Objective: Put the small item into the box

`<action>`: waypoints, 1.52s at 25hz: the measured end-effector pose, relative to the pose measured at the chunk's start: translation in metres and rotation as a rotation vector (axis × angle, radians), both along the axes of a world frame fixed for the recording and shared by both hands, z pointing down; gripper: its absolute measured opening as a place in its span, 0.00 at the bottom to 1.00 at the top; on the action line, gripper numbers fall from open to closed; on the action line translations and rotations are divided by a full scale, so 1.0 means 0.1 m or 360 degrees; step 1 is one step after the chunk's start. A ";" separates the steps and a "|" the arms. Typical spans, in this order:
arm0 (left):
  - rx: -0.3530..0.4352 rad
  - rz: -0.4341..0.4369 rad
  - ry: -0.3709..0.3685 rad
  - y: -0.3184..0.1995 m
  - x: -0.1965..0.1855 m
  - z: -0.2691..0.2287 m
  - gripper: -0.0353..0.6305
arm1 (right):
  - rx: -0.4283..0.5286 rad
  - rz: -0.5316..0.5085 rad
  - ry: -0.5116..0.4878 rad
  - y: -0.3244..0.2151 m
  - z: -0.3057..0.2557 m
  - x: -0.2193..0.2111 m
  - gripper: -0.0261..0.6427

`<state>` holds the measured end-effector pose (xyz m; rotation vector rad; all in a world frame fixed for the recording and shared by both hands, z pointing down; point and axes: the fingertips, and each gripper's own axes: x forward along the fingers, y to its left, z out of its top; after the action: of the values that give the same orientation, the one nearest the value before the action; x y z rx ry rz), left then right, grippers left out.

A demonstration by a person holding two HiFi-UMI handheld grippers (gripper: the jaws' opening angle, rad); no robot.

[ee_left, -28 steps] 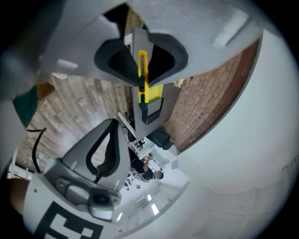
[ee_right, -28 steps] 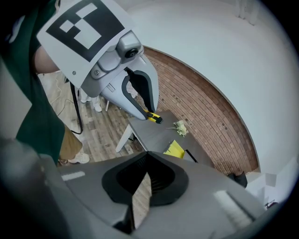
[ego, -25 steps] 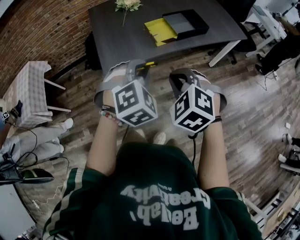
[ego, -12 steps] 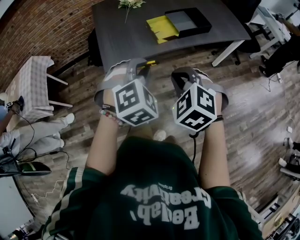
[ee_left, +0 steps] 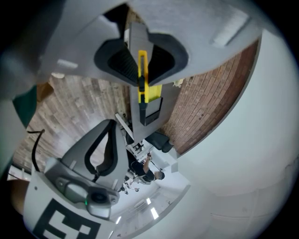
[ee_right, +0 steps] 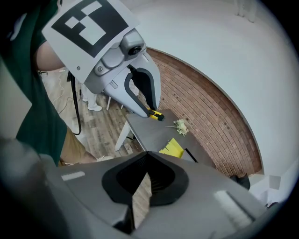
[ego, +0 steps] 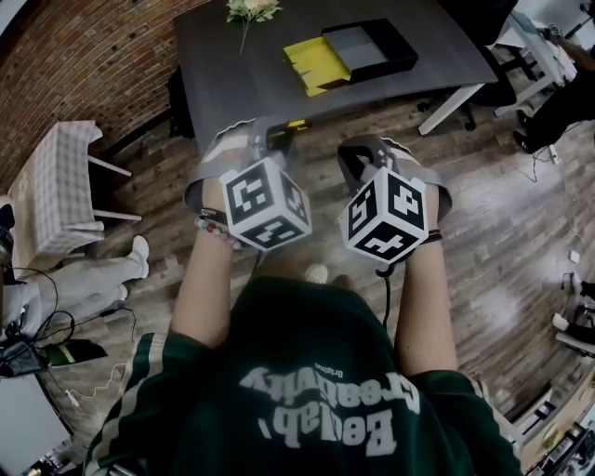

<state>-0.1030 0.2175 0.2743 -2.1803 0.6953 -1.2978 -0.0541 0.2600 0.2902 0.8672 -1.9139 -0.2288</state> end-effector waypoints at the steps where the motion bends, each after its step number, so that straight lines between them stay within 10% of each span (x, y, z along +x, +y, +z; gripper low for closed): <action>1: -0.0003 0.0004 0.0000 -0.07 0.02 0.01 0.15 | -0.0004 0.0003 0.0003 -0.07 0.01 0.02 0.05; 38: -0.0065 0.0164 -0.0003 -2.54 0.64 0.12 0.15 | -0.0063 0.0134 0.0004 -2.49 0.09 0.52 0.05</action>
<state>-0.0393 -0.0363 0.2867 -2.2161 0.5522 -1.2715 -0.0018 0.0107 0.2993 0.9182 -1.8689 -0.1409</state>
